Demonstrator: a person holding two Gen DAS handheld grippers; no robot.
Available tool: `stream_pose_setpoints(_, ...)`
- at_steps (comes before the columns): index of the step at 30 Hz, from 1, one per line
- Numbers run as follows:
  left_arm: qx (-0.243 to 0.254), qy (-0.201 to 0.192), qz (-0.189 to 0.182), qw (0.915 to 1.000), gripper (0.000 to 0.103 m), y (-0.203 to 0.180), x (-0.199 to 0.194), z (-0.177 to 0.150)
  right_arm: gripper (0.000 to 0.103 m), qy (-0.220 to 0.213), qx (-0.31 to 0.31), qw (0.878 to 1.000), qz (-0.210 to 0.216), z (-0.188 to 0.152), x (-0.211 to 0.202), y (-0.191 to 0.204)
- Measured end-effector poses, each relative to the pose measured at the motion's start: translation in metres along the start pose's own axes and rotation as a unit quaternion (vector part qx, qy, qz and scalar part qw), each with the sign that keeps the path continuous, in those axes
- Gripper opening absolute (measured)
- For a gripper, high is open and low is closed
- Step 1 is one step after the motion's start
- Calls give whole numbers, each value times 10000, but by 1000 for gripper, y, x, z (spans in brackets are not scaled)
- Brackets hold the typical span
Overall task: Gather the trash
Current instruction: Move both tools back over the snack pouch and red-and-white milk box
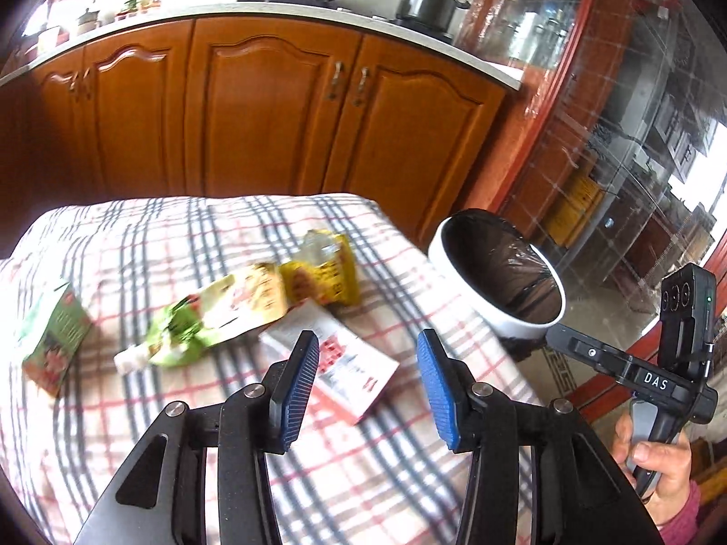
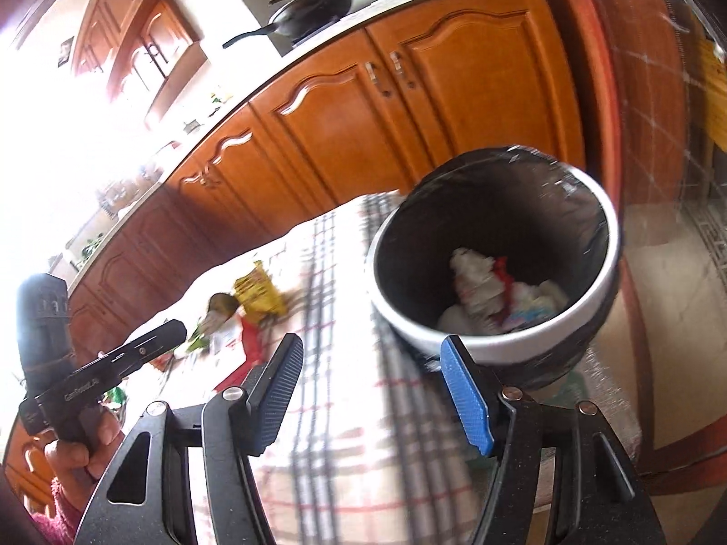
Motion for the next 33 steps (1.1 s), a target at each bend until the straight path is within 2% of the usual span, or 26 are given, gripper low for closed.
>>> stream_pose_setpoints(9,-229,-13,206,9995,45,42,-43,-17,65,244,-164,9993,238,-23,16,43)
stream_pose_setpoints(18,-67,119,329,9994,48,64,-49,-10,65,533,-502,9965,412,-34,36,78)
stream_pose_setpoints(24,695,394,324,9963,53,69,-31,11,65,742,-978,9911,523,-36,49,98)
stream_pose_setpoints(28,1332,601,284,9889,53,74,-13,40,65,885,-1446,9836,610,-34,61,113)
stream_pose_setpoints(33,1781,832,196,9803,52,81,22,64,65,1035,-1971,9724,702,-31,79,130)
Point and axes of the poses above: each gripper's, at about its wrist camera, not at the fingertips, and x roughly the way its jaws point, y to its left, z to its top, the point moved 2 cm from there along x, roughly the way its jaws point, and after that the axes turned 3 degrees about -y, right-handed, at the moved point
